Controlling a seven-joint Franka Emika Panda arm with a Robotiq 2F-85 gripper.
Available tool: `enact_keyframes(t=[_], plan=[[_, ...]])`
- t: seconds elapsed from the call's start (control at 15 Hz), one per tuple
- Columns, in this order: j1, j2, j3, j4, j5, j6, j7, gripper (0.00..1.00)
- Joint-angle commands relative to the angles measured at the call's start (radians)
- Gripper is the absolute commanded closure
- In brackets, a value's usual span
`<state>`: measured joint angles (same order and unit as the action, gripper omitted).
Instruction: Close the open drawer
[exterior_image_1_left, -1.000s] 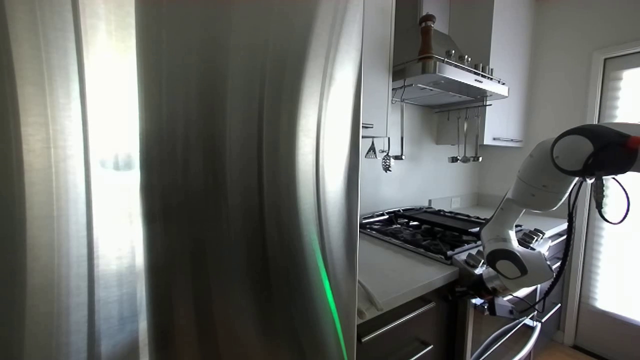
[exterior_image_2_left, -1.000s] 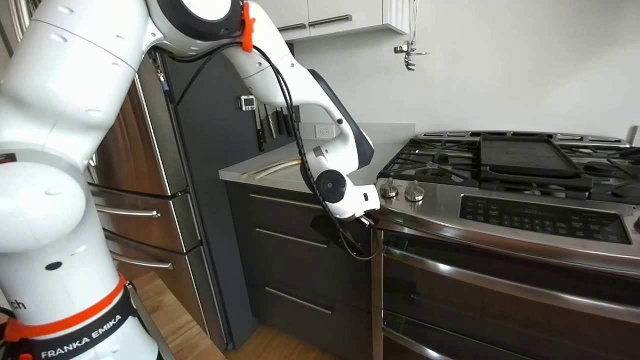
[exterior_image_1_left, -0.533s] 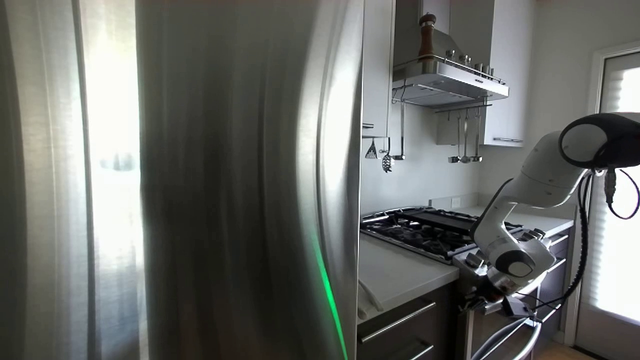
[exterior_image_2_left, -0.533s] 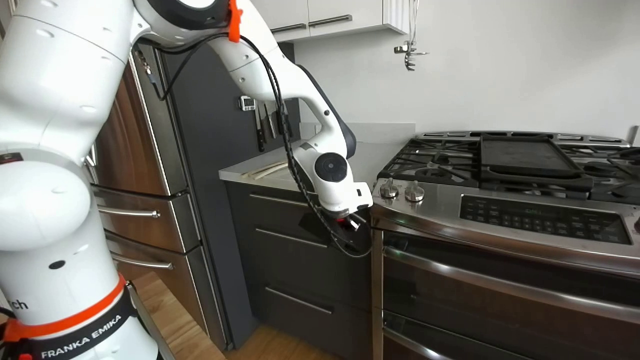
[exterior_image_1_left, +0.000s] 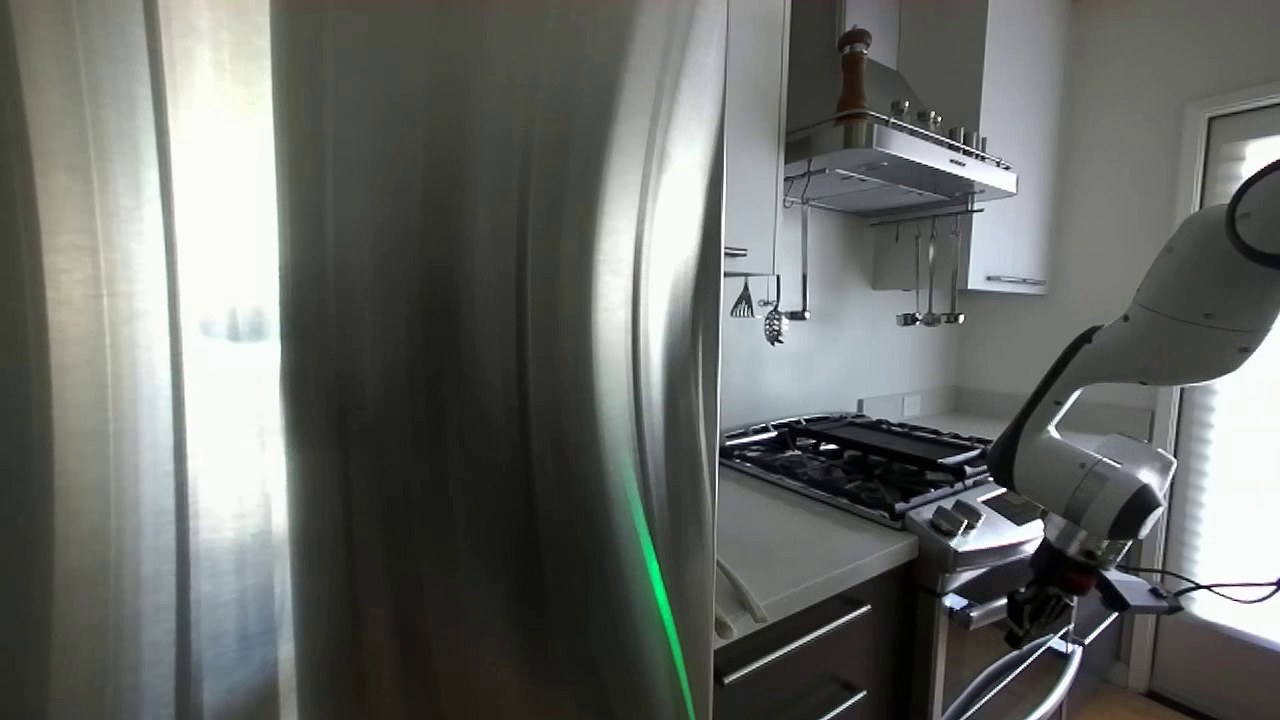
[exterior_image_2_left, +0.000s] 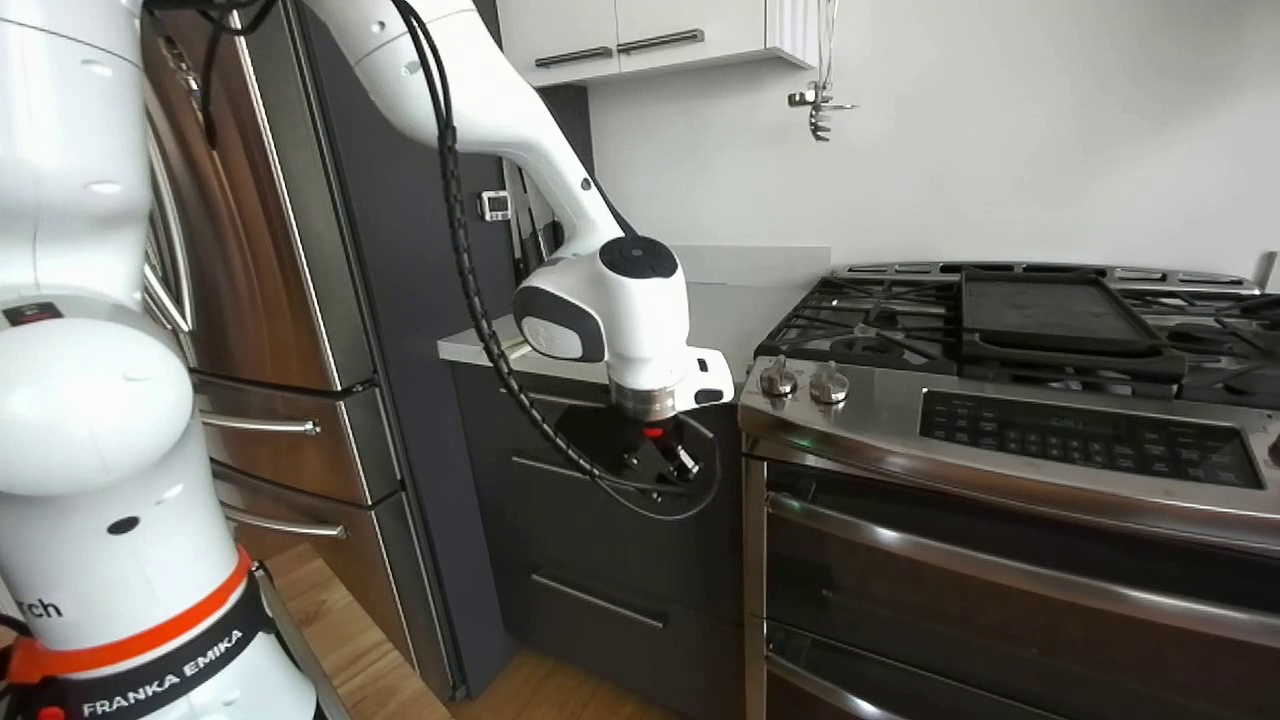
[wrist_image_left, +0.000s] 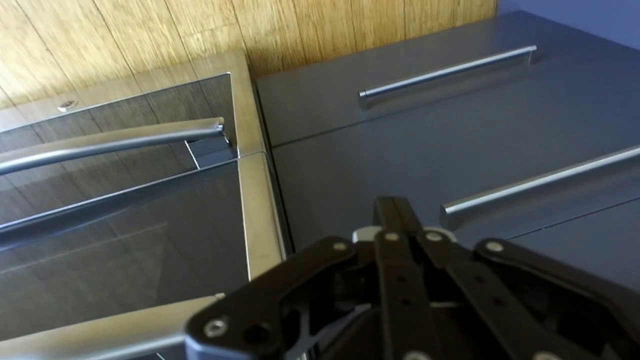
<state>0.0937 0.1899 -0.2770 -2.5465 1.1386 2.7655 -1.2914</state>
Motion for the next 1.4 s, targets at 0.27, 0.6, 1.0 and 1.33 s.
enact_keyframes(t=[0.27,0.6,1.0,1.33], plan=[[-0.078,-0.277,-0.039,-0.090,-0.594,-0.023,0.547,0.38],[-0.188,-0.464,0.029,-0.044,-0.955,-0.230,0.878,0.00],[-0.162,-0.598,0.078,0.033,-0.976,-0.413,0.966,0.00],[-0.152,-0.705,0.107,0.031,-0.980,-0.477,1.009,0.00]])
